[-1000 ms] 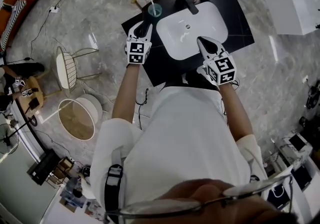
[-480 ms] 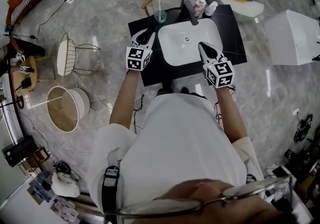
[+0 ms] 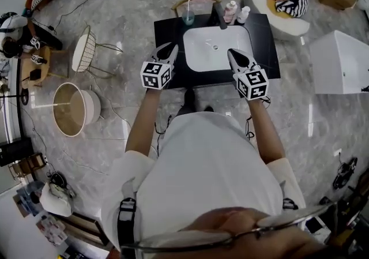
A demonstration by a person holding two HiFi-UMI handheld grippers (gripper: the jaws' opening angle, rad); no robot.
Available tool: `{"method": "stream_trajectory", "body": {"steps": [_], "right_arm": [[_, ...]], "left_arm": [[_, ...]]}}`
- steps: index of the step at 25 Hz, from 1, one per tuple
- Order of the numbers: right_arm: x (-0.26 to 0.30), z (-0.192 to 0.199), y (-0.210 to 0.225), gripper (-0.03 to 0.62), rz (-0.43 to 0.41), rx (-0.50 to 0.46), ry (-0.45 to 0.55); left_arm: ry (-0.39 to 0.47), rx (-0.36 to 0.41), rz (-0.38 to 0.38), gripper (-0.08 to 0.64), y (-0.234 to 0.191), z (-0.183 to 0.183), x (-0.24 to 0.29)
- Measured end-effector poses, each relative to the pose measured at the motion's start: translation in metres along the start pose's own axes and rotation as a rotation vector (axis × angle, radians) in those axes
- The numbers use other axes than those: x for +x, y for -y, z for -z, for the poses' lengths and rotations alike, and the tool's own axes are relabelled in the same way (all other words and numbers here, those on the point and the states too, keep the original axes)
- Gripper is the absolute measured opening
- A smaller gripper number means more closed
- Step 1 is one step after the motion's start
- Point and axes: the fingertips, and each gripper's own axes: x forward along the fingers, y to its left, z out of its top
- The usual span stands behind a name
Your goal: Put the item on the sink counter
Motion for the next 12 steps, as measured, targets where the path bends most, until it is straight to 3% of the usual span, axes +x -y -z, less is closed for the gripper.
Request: {"method": "stream_trajectory", "body": {"steps": [12], "right_arm": [[-0.026,0.002,-0.036,0.006,-0.076,-0.028,0.062]], "left_arm": [[0.087,-0.046,-0.037,0.005,0.044,0.007,-0.097]]}}
